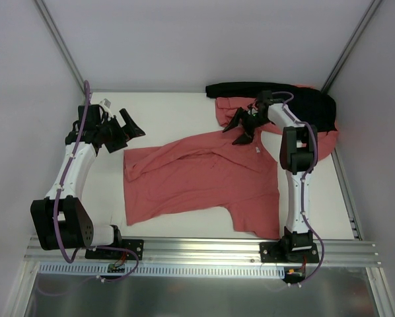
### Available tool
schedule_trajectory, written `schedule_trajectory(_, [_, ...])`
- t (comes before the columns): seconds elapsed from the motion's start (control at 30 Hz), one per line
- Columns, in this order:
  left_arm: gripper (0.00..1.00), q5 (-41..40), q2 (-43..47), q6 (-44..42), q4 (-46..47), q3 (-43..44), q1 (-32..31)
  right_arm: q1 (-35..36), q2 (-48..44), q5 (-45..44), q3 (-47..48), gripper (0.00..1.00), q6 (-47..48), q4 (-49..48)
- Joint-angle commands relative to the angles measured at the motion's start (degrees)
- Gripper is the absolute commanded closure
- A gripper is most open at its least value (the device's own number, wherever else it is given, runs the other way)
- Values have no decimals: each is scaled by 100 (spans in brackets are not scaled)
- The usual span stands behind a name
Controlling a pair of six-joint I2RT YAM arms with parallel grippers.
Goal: Fold and stack the t-shirts
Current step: Fold the flattened tshirt in 1/3 of the way
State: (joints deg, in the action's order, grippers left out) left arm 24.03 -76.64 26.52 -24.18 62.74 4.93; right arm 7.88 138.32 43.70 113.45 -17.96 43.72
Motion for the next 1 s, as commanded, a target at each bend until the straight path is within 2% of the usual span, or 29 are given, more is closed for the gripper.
schedule_trajectory(0.0, [1, 146, 141, -112, 98, 54, -9, -67, 19, -20, 292, 24, -94, 31])
schedule_trajectory(0.13, [2, 128, 114, -112, 72, 89, -9, -67, 55, 15, 257, 28, -103, 31])
schedule_trajectory(0.2, [1, 137, 97, -112, 72, 98, -9, -59, 46, 86, 204, 40, -112, 48])
schedule_trajectory(0.27, [1, 119, 97, -112, 72, 98, -9, -58, -42, 95, 46, 46, -94, 40])
schedule_trajectory(0.53, [1, 128, 149, -95, 98, 2, -18, -50, -261, 51, -411, 45, 20, 48])
schedule_trajectory(0.97, [1, 102, 272, -95, 98, -95, -9, 12, -473, 51, -517, 45, 47, 57])
